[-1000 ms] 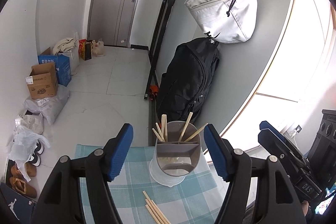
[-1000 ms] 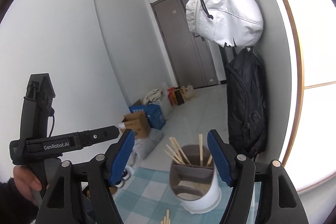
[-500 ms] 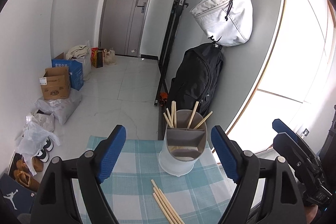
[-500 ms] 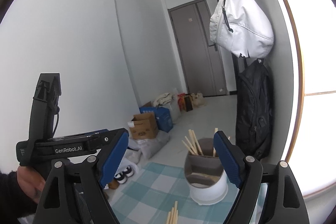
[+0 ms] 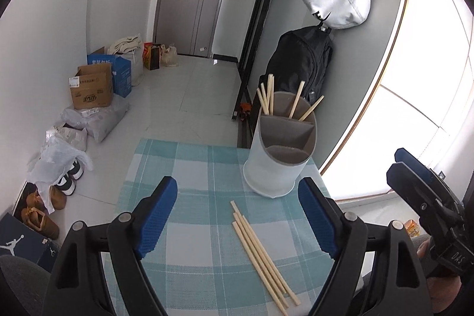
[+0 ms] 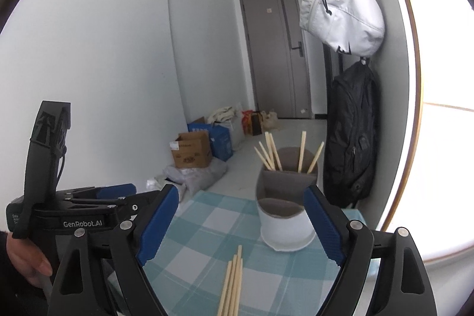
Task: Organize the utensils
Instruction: 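Withdraw both open grippers from the holder toward the remaining chopsticks, then lower the right gripper onto the remaining chopsticks and close on them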
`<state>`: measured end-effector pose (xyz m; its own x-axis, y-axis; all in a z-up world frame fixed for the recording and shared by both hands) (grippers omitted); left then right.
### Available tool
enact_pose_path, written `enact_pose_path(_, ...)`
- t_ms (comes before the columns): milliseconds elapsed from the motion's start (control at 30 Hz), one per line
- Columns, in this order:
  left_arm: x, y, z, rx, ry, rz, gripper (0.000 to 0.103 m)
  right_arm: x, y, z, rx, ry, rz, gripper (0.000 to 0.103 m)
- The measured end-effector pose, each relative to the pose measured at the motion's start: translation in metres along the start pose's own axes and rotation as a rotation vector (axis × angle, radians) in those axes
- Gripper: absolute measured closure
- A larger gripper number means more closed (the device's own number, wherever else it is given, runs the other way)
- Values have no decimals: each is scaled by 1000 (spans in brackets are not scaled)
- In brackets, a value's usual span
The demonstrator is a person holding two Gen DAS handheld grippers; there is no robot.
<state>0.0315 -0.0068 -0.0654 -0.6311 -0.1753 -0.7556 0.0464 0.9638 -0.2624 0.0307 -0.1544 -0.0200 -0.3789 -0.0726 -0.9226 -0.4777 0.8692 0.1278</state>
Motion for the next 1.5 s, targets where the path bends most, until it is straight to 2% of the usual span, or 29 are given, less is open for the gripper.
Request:
enact_pose_path(167,24,18,29,-52,53,6,23,31,-7,30,8,151,28,16)
enact_pose_path(400,36,49,55,-93,77,-53,23,78,-5,79,-56,406,65,20)
enact_pose_path(500,34,60,62,-111,80,-83,23,99,-2,99,-76,519,58,35)
enact_pose_path(667,33,76,73,-113,117,-132,23,136,-3,137,-76,706,61,73)
enact_pose_path(700,33,78,74,-109,129,-144,23,143,-5,144,-67,732,54,76)
enact_pose_path(733,34,80,76,-99,141,-164,23,147,-6,150,-61,751,45,79)
enact_pose_path(967,35,88,83,-89,183,-215,23,159,-4,177,-61,830,14,80)
enact_pose_path(1167,35,93,84,-80,197,-242,23,160,4,184,-31,852,-135,80)
enact_pose_path(1500,35,97,83,-74,203,-269,23,163,-6,184,-24,900,-125,81)
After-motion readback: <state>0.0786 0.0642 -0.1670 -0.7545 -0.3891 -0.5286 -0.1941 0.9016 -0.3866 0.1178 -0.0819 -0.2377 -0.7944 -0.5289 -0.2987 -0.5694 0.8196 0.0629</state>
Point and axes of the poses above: each gripper's, at about its wrist camera, not at the fingertips, and z roughly the way its jaws point, y to its left, x to its underside, the point moved 9 cm from there along z, roughly the way its jaws point, and after that the axes turned 2 degrees about -z, right-handed, at the moved point
